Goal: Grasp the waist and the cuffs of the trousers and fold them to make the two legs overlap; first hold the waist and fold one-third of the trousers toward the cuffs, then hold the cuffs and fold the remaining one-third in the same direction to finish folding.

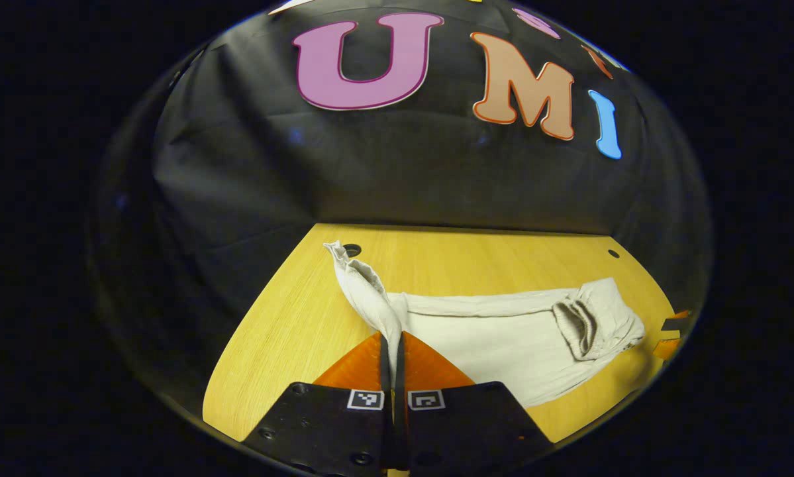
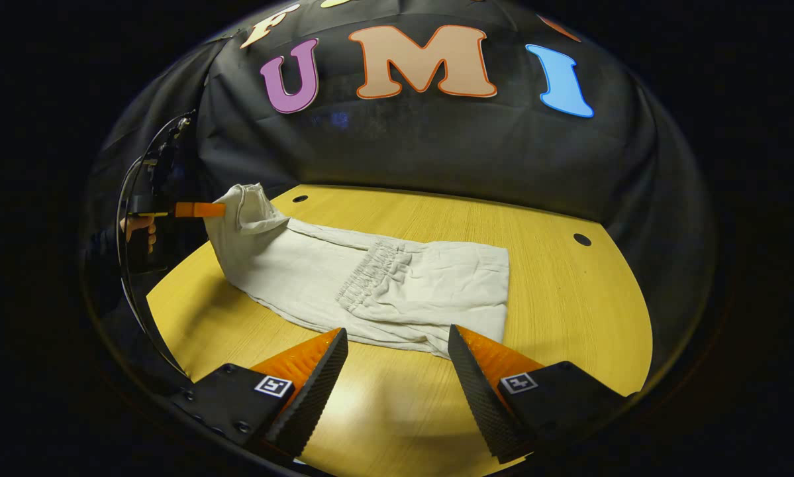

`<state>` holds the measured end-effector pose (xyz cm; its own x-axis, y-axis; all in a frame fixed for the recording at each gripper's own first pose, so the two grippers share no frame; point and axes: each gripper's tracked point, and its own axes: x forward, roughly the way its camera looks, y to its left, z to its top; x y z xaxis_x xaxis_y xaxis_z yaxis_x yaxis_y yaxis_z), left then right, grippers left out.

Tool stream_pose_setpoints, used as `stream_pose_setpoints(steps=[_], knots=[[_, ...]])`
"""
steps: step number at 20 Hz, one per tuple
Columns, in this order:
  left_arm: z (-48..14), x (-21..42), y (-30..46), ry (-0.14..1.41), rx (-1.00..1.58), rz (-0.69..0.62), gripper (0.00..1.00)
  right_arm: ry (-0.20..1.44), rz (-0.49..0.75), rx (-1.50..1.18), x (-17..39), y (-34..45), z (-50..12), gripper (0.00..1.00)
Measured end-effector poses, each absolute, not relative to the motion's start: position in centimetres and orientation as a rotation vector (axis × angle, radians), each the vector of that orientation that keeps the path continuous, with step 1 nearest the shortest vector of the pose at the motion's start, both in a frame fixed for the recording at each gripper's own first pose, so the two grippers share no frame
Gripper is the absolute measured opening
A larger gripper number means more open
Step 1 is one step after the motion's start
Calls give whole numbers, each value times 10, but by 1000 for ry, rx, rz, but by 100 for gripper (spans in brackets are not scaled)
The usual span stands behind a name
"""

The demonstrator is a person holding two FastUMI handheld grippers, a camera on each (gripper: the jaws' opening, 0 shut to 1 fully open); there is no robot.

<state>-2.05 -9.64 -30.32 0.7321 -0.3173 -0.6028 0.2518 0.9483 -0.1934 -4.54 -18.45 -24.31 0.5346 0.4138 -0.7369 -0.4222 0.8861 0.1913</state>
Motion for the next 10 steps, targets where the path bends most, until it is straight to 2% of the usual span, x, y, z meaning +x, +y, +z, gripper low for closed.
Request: stream_pose_setpoints(steps=[10], knots=[[-249, -17, -195, 596, -65, -441, 0, 852, 450, 26, -47, -248, -238, 98]])
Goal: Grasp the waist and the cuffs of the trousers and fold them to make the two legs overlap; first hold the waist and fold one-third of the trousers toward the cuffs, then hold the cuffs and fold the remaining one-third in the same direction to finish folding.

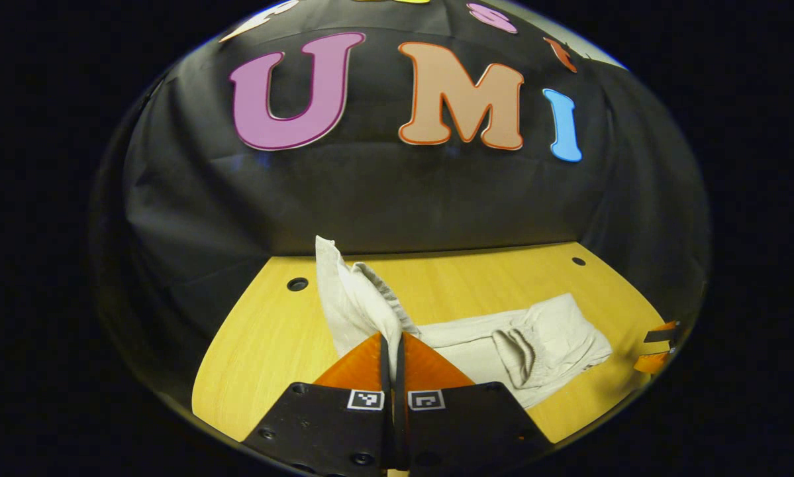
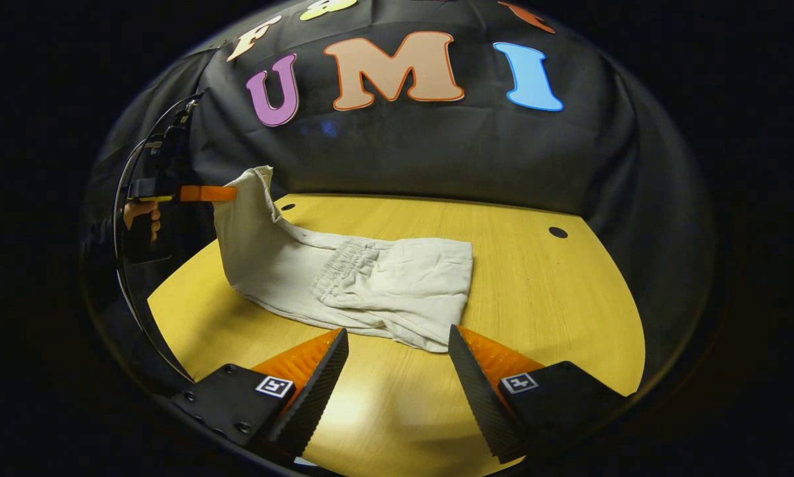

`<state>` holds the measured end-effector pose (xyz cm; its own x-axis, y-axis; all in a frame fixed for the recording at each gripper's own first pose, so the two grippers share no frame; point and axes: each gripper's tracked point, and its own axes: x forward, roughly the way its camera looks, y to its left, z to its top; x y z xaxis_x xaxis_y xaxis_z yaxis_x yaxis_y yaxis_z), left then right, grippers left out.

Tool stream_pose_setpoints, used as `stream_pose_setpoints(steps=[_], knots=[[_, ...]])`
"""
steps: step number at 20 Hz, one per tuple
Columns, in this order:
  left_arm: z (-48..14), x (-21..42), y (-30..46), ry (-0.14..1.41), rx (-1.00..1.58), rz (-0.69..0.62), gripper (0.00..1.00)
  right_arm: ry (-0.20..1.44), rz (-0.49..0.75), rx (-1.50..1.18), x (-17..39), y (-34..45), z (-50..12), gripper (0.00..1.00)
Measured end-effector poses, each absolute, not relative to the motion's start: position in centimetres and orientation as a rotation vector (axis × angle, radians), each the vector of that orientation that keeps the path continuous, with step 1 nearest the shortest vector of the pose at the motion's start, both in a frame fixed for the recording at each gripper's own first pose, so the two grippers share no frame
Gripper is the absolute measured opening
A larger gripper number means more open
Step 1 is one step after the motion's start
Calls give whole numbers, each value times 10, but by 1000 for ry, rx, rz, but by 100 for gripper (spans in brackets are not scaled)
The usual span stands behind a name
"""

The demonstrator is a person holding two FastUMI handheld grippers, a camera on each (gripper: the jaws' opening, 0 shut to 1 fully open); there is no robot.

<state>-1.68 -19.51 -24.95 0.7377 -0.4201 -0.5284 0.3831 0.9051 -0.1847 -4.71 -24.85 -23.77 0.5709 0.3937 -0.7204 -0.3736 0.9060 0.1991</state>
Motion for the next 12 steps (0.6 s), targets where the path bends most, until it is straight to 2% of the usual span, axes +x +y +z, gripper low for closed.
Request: stream_pose_setpoints(steps=[12], knots=[[-211, -31, -342, 531, -55, -646, 0, 849, 346, 55, -59, -326, -237, 98]])
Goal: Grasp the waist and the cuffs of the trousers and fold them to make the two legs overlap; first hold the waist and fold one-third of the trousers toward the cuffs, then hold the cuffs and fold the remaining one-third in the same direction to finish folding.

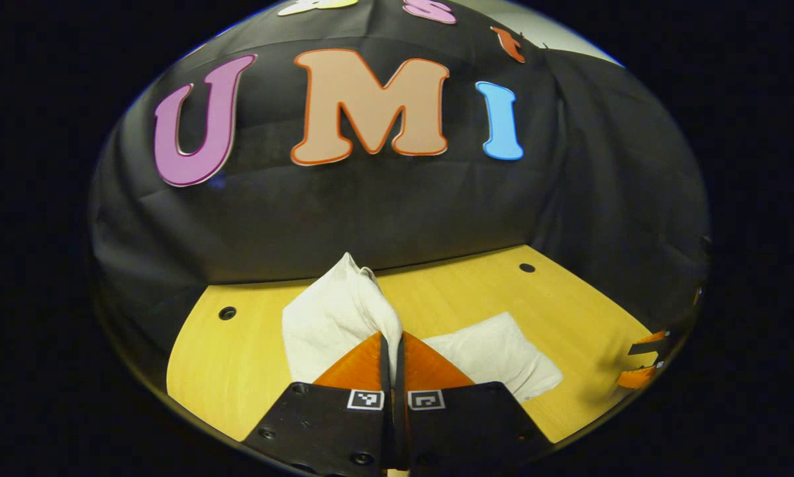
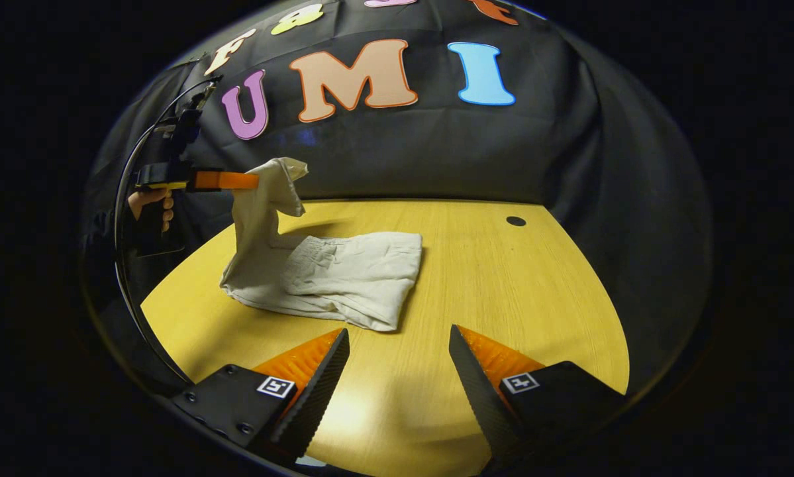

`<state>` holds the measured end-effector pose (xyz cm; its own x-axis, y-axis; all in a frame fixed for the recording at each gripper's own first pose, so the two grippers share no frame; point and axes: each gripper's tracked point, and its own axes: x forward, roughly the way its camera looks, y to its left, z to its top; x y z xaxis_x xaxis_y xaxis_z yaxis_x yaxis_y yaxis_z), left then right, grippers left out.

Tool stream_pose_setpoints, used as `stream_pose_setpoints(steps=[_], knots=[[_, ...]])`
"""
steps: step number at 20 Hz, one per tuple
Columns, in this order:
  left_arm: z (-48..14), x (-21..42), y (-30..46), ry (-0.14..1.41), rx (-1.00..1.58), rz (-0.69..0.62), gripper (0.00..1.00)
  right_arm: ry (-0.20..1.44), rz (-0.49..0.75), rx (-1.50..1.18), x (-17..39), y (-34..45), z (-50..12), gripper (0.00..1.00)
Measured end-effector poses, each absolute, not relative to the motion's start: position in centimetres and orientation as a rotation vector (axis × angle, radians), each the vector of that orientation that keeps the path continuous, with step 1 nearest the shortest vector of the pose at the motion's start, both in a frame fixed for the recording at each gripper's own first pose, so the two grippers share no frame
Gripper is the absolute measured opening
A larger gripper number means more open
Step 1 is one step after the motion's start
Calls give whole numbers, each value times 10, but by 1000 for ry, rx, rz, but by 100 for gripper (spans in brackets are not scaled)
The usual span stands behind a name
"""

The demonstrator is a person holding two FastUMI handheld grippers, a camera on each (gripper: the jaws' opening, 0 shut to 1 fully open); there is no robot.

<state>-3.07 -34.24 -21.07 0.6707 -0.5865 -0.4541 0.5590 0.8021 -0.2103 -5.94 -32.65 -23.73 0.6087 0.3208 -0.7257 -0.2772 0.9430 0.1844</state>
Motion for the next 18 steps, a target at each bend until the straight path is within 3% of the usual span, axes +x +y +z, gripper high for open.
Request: stream_pose_setpoints(steps=[6, 12, 16, 17, 18], knots=[[-215, -57, -420, 547, -82, -774, 0, 854, 315, 75, -64, -347, -240, 98], [-255, -94, -454, 603, -24, -793, 0, 847, 337, 86, -68, -351, -239, 96], [-258, -120, -453, 577, -1, -791, 10, 819, 380, 82, -61, -345, -230, 96], [-254, -126, -454, 570, -21, -800, 17, 813, 390, 78, -59, -342, -226, 99], [-245, -131, -452, 555, -43, -805, 30, 798, 399, 77, -55, -338, -219, 96]])
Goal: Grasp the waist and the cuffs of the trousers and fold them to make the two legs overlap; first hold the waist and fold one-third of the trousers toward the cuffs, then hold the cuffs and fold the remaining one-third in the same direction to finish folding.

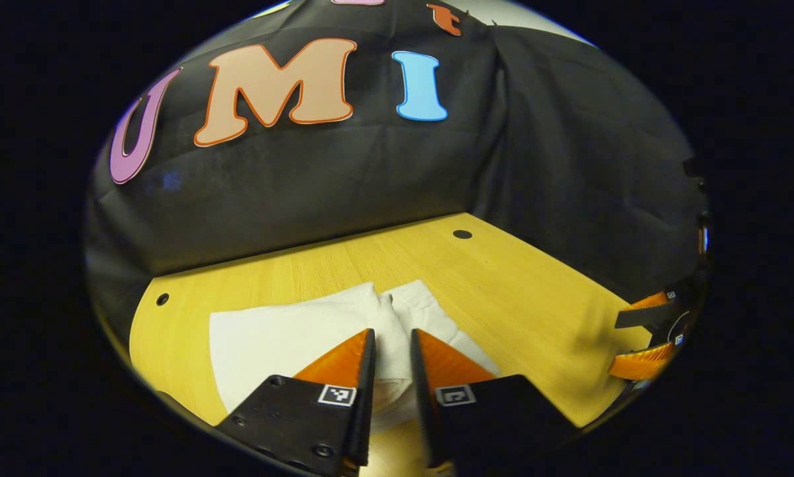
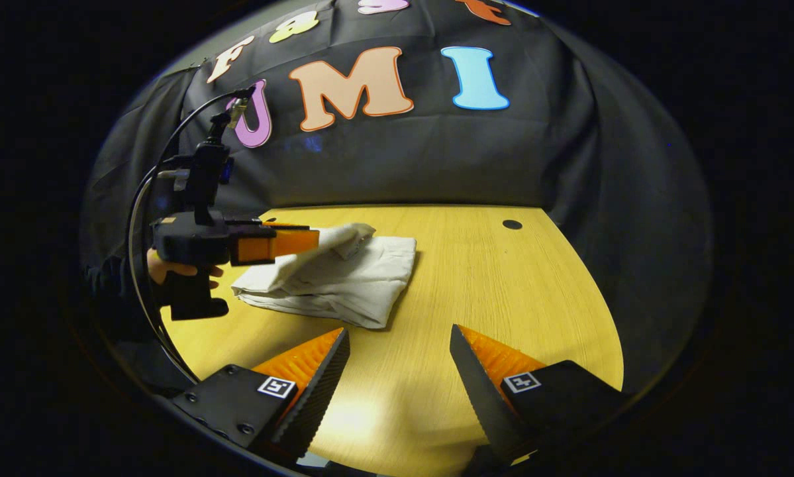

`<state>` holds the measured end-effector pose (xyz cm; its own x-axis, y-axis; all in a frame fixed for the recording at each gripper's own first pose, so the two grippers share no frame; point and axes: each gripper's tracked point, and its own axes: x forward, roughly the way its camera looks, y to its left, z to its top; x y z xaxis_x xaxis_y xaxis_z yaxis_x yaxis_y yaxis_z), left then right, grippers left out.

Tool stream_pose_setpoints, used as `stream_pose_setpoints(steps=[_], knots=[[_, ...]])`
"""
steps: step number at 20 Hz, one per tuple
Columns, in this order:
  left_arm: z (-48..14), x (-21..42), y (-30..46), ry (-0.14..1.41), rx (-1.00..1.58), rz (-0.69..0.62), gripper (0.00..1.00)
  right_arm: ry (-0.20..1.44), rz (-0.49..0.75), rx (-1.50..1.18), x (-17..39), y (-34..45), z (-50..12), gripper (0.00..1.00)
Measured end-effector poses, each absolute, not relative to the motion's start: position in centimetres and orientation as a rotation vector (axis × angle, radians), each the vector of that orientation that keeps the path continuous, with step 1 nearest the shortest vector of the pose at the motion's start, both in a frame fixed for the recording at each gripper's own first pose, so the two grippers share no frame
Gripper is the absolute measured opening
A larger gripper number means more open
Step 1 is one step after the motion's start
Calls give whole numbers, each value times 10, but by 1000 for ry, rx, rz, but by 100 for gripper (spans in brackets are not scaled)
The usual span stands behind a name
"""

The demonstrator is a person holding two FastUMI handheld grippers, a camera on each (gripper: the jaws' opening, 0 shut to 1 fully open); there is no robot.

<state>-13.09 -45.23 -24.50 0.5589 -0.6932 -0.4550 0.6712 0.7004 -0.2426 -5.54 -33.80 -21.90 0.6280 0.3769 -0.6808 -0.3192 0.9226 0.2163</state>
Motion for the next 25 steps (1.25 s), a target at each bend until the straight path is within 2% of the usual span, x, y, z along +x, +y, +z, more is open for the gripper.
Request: stream_pose_setpoints(steps=[3, 4, 5, 7, 10, 11, 12, 15, 16, 17, 20, 21, 22, 25], knots=[[-215, -124, -424, 480, -52, -758, 93, 730, 412, 80, -37, -322, -193, 95], [-201, -118, -410, 443, -54, -734, 95, 700, 412, 90, -29, -312, -182, 98], [-190, -112, -391, 411, -49, -698, 96, 668, 406, 95, -20, -303, -170, 95], [-169, -99, -347, 360, -35, -617, 96, 590, 403, 108, -3, -282, -142, 98], [-136, -80, -277, 271, -7, -483, 96, 465, 392, 99, 20, -256, -100, 98], [-127, -78, -253, 249, 2, -439, 96, 423, 384, 98, 27, -248, -85, 94], [-117, -75, -232, 227, 4, -399, 96, 381, 372, 96, 34, -242, -70, 98], [-96, -70, -183, 182, -6, -292, 96, 280, 345, 88, 48, -224, -37, 98], [-90, -67, -165, 163, -8, -248, 100, 259, 342, 92, 50, -218, -29, 97], [-86, -64, -154, 151, -11, -221, 96, 244, 338, 97, 53, -213, -23, 97], [-78, -67, -128, 137, -25, -183, 96, 230, 333, 121, 57, -199, -14, 97], [-76, -66, -121, 131, -25, -175, 100, 228, 334, 131, 56, -196, -12, 96], [-76, -66, -115, 128, -22, -168, 96, 222, 331, 138, 56, -193, -8, 96], [-80, -70, -112, 130, -19, -169, 96, 201, 318, 123, 54, -192, -3, 96]])
